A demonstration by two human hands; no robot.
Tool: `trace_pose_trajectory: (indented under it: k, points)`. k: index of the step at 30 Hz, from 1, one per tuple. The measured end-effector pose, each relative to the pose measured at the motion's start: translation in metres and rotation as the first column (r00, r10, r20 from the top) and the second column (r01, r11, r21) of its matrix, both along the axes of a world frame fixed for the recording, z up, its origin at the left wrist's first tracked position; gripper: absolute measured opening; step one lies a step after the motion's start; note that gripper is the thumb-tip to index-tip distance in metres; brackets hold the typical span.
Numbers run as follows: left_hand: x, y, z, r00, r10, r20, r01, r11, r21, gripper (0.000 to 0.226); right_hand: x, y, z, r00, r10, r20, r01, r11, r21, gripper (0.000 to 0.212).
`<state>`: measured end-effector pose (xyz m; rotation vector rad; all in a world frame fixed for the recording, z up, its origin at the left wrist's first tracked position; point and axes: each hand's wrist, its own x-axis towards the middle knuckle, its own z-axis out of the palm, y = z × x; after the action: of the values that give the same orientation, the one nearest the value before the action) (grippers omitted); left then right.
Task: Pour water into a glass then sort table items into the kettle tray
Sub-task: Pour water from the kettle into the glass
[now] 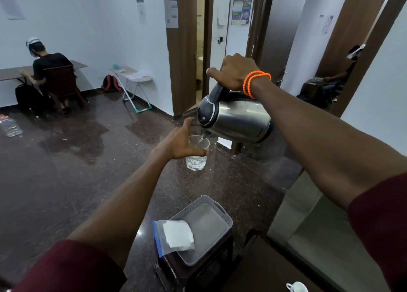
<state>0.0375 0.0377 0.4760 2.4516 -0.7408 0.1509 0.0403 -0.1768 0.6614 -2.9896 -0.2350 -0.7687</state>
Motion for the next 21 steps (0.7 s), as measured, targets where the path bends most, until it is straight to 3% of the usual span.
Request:
trace_pose_trajectory:
  k: [21]
  points:
    - [0.011,0.002,-0.008,1.0,-0.011,0.004,0.011,1.0,0.004,0.122,0.012,0.01,0.003,1.0,0.004,0.015,-0.003,0.998,-0.059,0.065]
